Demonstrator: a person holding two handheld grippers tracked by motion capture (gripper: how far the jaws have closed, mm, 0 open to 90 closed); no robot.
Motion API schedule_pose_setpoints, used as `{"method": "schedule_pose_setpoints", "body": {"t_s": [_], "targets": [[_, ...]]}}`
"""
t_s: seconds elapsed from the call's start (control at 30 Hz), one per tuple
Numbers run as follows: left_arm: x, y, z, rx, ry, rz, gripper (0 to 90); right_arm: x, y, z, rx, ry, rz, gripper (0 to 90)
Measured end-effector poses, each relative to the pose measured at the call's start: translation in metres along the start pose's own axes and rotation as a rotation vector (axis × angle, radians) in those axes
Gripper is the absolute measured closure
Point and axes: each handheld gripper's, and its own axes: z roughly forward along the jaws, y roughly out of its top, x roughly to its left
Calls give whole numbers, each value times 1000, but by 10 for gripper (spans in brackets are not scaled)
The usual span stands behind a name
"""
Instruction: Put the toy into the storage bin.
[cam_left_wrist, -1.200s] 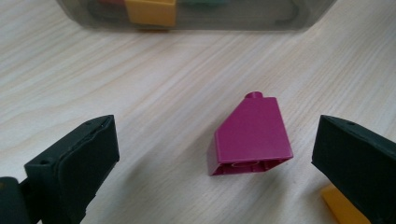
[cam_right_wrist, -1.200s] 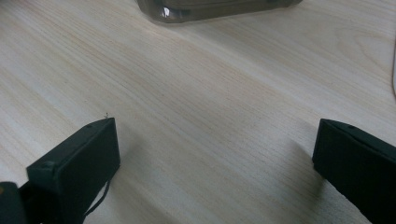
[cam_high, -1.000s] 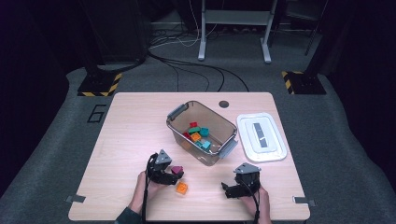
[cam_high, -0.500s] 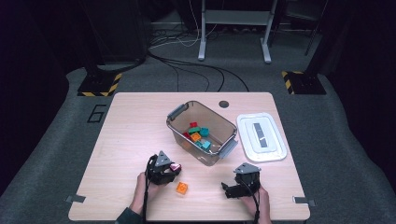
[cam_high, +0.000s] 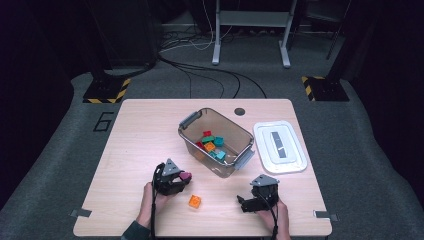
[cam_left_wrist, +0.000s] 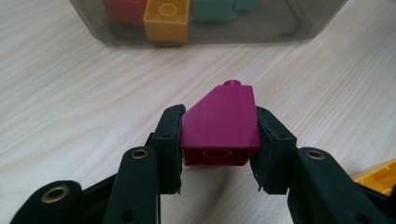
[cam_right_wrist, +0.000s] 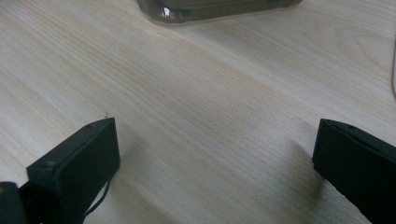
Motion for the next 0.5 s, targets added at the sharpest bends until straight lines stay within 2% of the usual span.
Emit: {"method": "schedule_pose_setpoints", "body": {"t_s": [0.5], "targets": [[11, 18, -18, -30, 25, -3, 587, 0, 0, 0, 0, 0, 0, 0]]}}
